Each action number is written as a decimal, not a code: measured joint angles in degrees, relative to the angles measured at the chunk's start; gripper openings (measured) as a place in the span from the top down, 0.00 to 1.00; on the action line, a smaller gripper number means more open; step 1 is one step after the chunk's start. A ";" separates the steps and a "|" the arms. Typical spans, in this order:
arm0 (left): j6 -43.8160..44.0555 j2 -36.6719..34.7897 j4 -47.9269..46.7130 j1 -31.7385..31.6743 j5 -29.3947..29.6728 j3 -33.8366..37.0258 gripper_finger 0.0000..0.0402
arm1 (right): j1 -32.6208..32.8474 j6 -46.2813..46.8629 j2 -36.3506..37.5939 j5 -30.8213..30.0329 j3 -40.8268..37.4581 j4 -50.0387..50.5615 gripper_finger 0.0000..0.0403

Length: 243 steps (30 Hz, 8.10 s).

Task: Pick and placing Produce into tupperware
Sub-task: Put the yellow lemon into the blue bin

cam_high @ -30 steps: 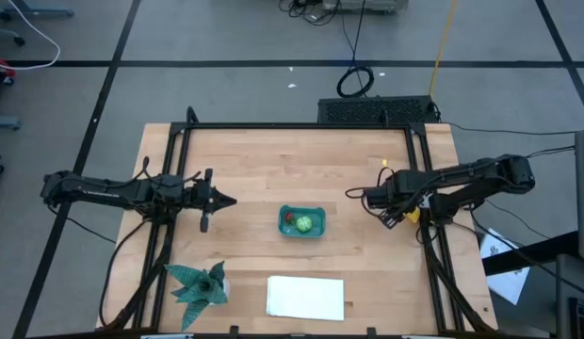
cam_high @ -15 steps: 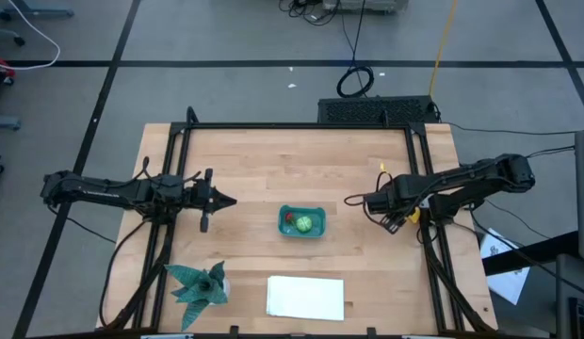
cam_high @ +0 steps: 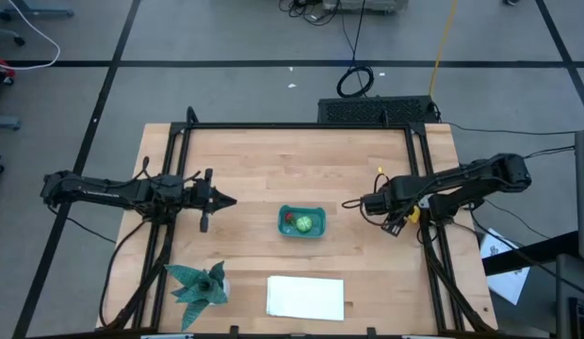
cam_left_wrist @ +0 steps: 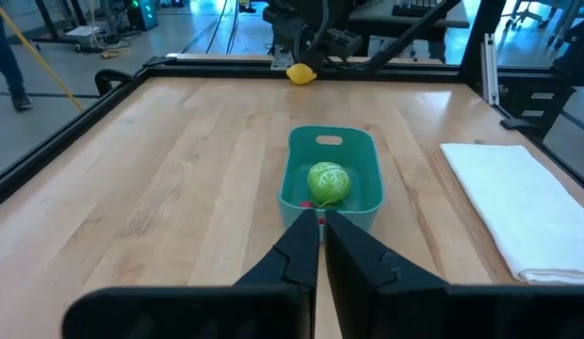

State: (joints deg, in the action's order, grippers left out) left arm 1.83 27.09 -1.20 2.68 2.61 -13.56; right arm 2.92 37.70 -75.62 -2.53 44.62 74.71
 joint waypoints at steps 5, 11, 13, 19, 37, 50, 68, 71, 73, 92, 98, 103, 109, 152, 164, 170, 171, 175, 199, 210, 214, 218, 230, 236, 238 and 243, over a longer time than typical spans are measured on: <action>0.21 0.02 -0.05 0.00 -0.02 0.00 0.94 | 0.00 -1.56 -3.77 1.37 0.00 0.57 0.50; 0.15 0.02 -0.12 0.00 -0.06 0.00 0.94 | -1.02 0.43 -4.04 1.21 0.71 2.66 0.50; 0.11 0.02 -0.08 0.00 -0.04 0.00 0.94 | -1.57 3.24 -4.04 1.19 0.96 3.04 0.50; 0.01 0.02 -0.08 -0.01 -0.02 0.01 0.94 | -2.12 10.34 -4.04 1.10 0.72 2.62 0.50; 1.20 0.00 -0.30 -0.02 -0.04 0.02 0.94 | -1.68 12.41 -11.85 -0.59 0.63 2.68 0.50; 1.25 0.01 -0.32 -0.01 -0.06 0.01 0.94 | -0.61 8.78 -11.84 0.46 0.63 2.55 0.50; 1.73 0.01 -0.27 0.00 -0.11 0.00 0.94 | -0.89 11.05 -11.84 2.49 1.20 0.88 0.27; 1.73 0.00 -0.30 0.00 -0.11 0.02 0.94 | -0.92 13.22 -11.84 2.18 1.22 0.98 0.27; 1.73 0.02 -0.30 -0.02 -0.11 0.02 0.94 | -0.67 14.64 -11.89 0.97 1.23 1.16 0.27; 1.99 0.02 -0.25 0.00 -1.29 0.02 0.94 | 0.65 12.54 -19.22 1.63 1.27 1.36 0.28; 2.01 0.00 0.11 0.00 -1.55 0.00 0.94 | 0.54 12.85 -19.41 -0.40 1.29 1.40 0.28; 1.95 0.02 0.16 -0.02 -1.54 0.02 0.94 | 0.42 12.60 -20.83 -0.45 1.29 1.68 0.31; 1.99 0.00 -0.02 0.00 -1.55 0.02 0.94 | 0.42 9.50 -26.22 1.18 1.27 2.00 0.33; 4.55 0.02 -0.32 -0.02 -1.64 0.02 0.94 | 2.26 4.38 -29.31 12.53 0.34 1.25 0.38; 4.96 0.02 -0.27 -0.01 -3.08 0.02 0.94 | 5.57 2.01 -29.33 13.26 0.32 0.99 0.40; 5.86 0.02 -0.11 0.00 -3.12 0.02 0.94 | 5.57 0.61 -29.30 13.24 -0.34 1.12 0.52; 5.86 0.02 -0.02 0.00 -3.10 0.02 0.94 | 5.55 0.60 -29.27 13.25 -0.41 1.14 0.54; 5.62 0.00 0.54 -0.02 -3.10 0.02 0.94 | 5.55 0.59 -29.29 13.25 -0.44 1.17 0.54; 4.46 0.02 0.99 -0.01 -2.73 0.02 0.94 | 3.04 -0.84 -26.05 10.14 1.01 3.96 0.54; 4.33 0.01 0.97 -0.01 -2.52 0.02 0.94 | 1.99 -0.69 -21.80 10.00 1.03 1.55 0.54; 4.35 0.02 0.97 -0.01 -2.54 0.02 0.94 | 1.99 -1.01 -21.74 9.95 1.03 -0.60 0.54; 4.35 0.02 0.98 -0.02 -2.53 0.02 0.94 | 1.65 -1.35 -21.74 9.94 1.03 -0.58 0.54; 4.37 0.00 0.97 -0.01 -2.54 0.02 0.94 | 0.01 -2.81 -21.74 9.83 1.03 -0.61 0.54; 4.37 0.02 0.97 -0.02 -2.53 0.02 0.94 | 0.02 -3.90 -21.74 9.75 1.03 -1.32 0.54; 4.37 0.02 0.96 -0.02 -2.51 0.02 0.94 | 0.02 -3.97 -21.48 8.83 1.04 -1.59 0.54; 4.25 0.00 0.97 0.00 -2.51 0.02 0.94 | -0.21 -4.43 -21.33 6.75 3.72 -2.61 0.53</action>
State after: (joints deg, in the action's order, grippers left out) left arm 6.08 27.09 -0.23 2.68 0.10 -13.54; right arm 2.71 33.27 -96.94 4.22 48.35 72.10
